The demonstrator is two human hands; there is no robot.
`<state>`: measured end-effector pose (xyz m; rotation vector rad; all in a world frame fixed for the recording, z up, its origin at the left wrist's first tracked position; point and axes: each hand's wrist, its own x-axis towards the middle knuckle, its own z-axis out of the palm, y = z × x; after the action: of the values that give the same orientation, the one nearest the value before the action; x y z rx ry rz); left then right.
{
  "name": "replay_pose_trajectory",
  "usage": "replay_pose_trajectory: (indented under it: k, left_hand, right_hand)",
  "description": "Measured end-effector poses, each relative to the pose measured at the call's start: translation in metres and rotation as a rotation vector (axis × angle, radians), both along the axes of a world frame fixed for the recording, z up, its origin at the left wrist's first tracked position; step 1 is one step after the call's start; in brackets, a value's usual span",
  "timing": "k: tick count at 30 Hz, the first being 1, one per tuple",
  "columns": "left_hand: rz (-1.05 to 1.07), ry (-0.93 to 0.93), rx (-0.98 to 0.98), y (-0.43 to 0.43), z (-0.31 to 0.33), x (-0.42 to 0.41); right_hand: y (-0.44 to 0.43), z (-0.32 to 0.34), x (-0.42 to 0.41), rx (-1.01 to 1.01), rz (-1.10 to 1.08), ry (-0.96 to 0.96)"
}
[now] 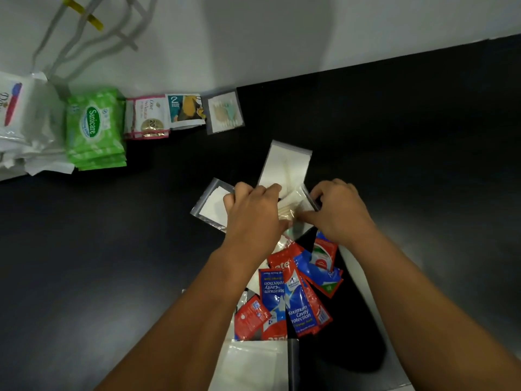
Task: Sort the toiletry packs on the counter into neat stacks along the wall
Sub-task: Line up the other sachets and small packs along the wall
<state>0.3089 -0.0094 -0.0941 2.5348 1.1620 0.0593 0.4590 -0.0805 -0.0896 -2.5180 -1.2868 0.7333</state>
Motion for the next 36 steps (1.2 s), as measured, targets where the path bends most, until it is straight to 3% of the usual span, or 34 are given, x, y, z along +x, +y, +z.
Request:
replay_pose_trajectory:
  k: [6, 10, 12, 17, 20, 24, 28, 31, 36]
  left_hand:
    - [0.034, -0.173, -0.075, 0.014, 0.016, -0.007]
    - [0.2, -0.518, -0.413, 0.038, 0.03, -0.014]
    - [0.286, -0.648, -0.44, 0.057, 0.032, -0.015]
    - [0.536, -0.798, -0.359, 0.126, 0.024, -0.011]
    - [0.562, -0.753, -0.2, 0.168, 0.018, -0.007]
    - [0.446, -0.405, 0.028, 0.208, 0.02, 0.001]
    - [0.319, -0.162, 0.053, 0.22, 0.008, 0.008]
    - [0.265, 0.045, 0.193, 0.218, -0.002, 0.012]
    - [0.26, 0.112, 0.304, 0.214, -0.009, 0.011]
  right_hand:
    - [0.017, 0.03, 0.012, 0.206, 0.06, 0.246]
    - [0.042, 0.052, 0.013, 0.489, -0.033, 0.493]
    - [0.062, 0.051, 0.011, 0.597, -0.103, 0.529]
    - [0.12, 0.03, 0.006, 0.359, 0.031, 0.499]
    - [0.156, 0.019, 0.002, 0.388, 0.088, 0.47]
    - [0.205, 0.004, 0.004, 0.424, 0.063, 0.456]
    - [0.228, -0.008, 0.005, 0.338, 0.113, 0.195]
    - [0.228, -0.016, 0.003, 0.271, 0.11, 0.077]
    - [0.225, -0.022, -0.001, 0.223, 0.134, -0.018]
